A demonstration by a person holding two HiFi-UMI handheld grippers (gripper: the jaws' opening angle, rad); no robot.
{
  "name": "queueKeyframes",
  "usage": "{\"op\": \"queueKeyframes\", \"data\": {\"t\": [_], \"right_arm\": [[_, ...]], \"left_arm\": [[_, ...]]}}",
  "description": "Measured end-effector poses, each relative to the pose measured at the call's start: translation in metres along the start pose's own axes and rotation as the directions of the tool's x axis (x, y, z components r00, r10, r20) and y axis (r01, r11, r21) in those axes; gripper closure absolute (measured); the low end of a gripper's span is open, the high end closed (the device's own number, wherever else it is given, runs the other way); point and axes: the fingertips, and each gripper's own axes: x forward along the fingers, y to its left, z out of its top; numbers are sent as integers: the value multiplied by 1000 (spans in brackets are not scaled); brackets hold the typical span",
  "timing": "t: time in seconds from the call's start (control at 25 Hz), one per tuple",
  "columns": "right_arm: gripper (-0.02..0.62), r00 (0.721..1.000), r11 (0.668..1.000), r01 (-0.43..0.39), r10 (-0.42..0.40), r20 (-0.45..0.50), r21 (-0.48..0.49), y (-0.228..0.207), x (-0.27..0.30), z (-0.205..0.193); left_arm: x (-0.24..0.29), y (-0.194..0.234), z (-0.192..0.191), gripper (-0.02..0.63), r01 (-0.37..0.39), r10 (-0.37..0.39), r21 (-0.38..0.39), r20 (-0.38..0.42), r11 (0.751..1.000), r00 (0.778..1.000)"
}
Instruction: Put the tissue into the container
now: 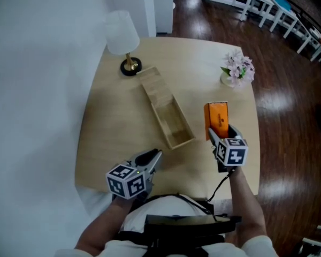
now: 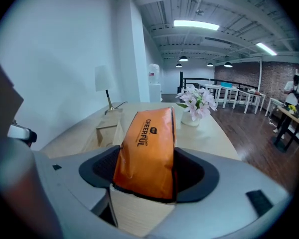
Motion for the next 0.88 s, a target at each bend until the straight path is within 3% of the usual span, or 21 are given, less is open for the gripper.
{"op": "queueKeyframes", "data": {"t": [0.2, 0.56, 0.88], "right_arm": [[244, 999, 999, -39, 39, 7, -36, 27, 10, 15], [245, 992, 988, -114, 118, 38, -101, 79, 21, 44], [247, 980, 969, -192, 196, 14, -154, 124, 35, 47]], "left_arm": [[-8, 16, 5, 528, -42, 42, 11, 18, 999, 999], [-23, 34, 5, 528, -50, 50, -20, 22, 999, 998], [-38, 49, 8, 528, -77, 78, -28, 51, 997, 996]]}}
